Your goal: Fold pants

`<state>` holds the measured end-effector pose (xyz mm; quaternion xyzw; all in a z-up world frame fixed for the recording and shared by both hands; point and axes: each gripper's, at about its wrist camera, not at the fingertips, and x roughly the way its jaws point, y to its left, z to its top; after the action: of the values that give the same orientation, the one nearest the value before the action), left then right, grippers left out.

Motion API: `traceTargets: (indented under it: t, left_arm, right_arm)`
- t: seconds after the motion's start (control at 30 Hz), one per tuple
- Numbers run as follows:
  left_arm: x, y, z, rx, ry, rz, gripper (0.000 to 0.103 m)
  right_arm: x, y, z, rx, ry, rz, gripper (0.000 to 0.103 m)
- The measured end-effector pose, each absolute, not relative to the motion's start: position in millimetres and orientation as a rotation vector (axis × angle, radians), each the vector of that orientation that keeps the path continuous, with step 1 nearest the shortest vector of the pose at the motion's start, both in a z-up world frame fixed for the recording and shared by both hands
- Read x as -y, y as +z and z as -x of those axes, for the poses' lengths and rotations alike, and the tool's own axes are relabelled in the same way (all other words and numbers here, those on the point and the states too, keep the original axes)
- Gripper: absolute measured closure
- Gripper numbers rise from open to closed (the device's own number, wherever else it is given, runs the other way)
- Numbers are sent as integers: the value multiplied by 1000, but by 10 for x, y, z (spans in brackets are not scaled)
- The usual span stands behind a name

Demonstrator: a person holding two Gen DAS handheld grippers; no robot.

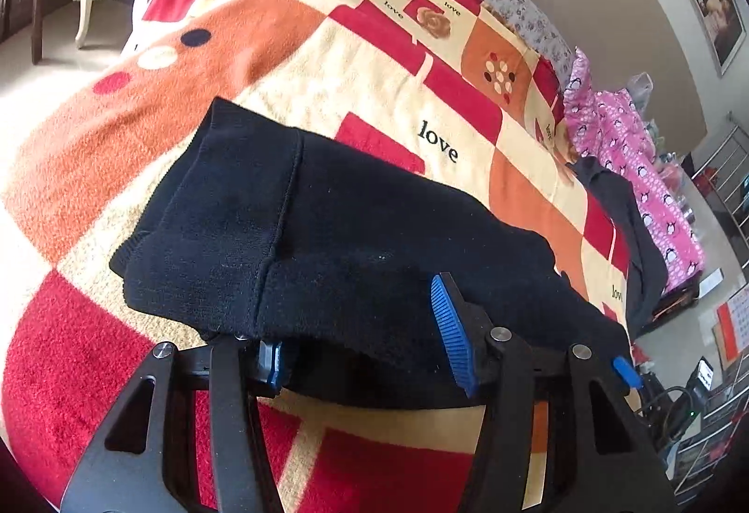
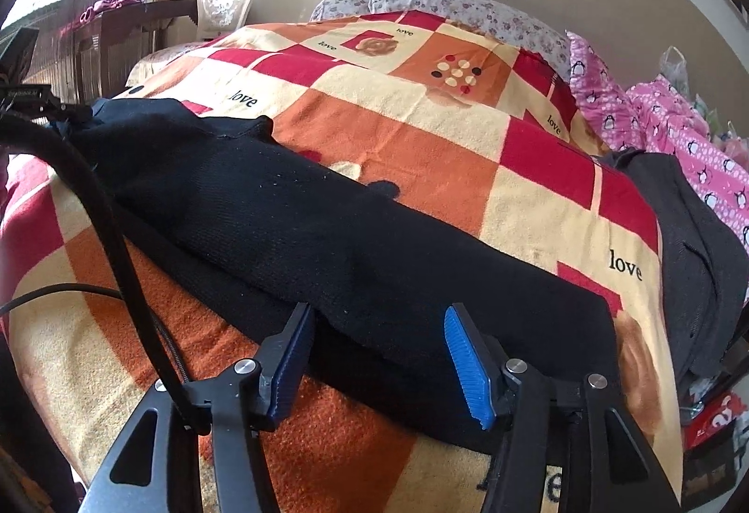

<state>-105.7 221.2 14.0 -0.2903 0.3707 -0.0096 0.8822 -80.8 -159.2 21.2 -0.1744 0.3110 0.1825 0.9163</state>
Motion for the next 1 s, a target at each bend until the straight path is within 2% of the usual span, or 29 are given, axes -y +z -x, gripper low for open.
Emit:
traceTargets:
  t: [0.13, 0.2, 0.47, 0.6, 0.63, 0.67, 0.7, 0.73, 0.8, 0.87, 1.0]
  left_arm:
    - [-2202, 206, 1040, -756, -25, 574, 51]
    - [-2231, 245, 1035, -740, -35, 591, 52]
    - [-2247, 404, 978, -714, -58, 554, 65]
    - [-2266, 522, 939, -689, -65, 519, 66]
    - [-2266, 522, 916, -695, -66, 512, 66]
    - [-2263, 517, 901, -700, -65, 509, 66]
    - [-2261, 495, 885, -705, -59, 503, 69]
    - [-2254, 474, 878, -712, -46, 492, 77]
    - [-2260, 426, 877, -726, -27, 476, 81]
    - [-2287, 407, 913, -720, -28, 479, 88]
    - [-2331, 462, 1044, -700, -30, 455, 88]
  right_arm:
    - [1521, 206, 766, -668, 402, 389, 56]
    - [1517, 253, 851, -647, 468, 394, 56]
    - [1530, 205, 862, -642, 433, 486, 54]
    - [1470, 180, 831, -638, 458, 546, 55]
    - [1468, 175, 801, -644, 462, 535, 58]
    - [1462, 163, 753, -662, 481, 513, 71]
    - [1450, 157, 729, -665, 490, 499, 80]
    - [1429, 158, 719, -657, 485, 500, 83]
    - [1404, 187, 728, -645, 479, 496, 91]
    - [1427, 245, 749, -633, 487, 458, 93]
    - [1453, 380, 864, -618, 521, 419, 94]
